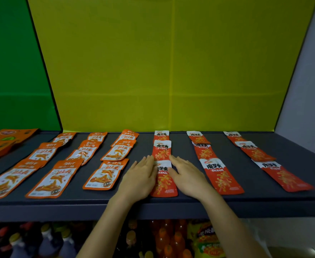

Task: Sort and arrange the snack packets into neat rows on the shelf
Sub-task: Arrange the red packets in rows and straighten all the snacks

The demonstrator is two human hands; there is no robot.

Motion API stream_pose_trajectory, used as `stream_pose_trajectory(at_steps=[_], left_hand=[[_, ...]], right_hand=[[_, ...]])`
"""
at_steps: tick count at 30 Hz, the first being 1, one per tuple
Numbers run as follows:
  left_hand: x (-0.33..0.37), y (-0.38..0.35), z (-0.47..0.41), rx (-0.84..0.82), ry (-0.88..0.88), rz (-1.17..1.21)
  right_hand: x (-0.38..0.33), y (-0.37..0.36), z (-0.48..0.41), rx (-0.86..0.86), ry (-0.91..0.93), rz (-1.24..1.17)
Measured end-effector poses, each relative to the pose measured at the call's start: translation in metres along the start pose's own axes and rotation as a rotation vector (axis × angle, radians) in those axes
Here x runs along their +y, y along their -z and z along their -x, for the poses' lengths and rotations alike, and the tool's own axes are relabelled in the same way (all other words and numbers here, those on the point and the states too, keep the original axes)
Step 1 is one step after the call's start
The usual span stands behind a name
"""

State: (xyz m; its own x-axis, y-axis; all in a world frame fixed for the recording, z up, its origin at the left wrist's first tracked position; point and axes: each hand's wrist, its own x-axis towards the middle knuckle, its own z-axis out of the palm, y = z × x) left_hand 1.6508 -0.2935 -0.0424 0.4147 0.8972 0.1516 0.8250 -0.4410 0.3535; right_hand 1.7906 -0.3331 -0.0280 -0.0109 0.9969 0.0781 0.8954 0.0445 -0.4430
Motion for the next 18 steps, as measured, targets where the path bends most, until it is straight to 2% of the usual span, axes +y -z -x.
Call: stream_pose_trajectory(at_steps=[11, 18], left_hand=[[0.0042, 0.0027, 0.0013, -0.013, 0.004, -0.033], [0.0055, 0.0046, 0.0037, 0.048, -0.009, 0.030]], right_hand=[[0.0070, -0.0070, -0.0067, 0.034, 0.035, 0.029], [0.0063, -0.0079, -0.0069, 0.030, 0.035, 0.035]])
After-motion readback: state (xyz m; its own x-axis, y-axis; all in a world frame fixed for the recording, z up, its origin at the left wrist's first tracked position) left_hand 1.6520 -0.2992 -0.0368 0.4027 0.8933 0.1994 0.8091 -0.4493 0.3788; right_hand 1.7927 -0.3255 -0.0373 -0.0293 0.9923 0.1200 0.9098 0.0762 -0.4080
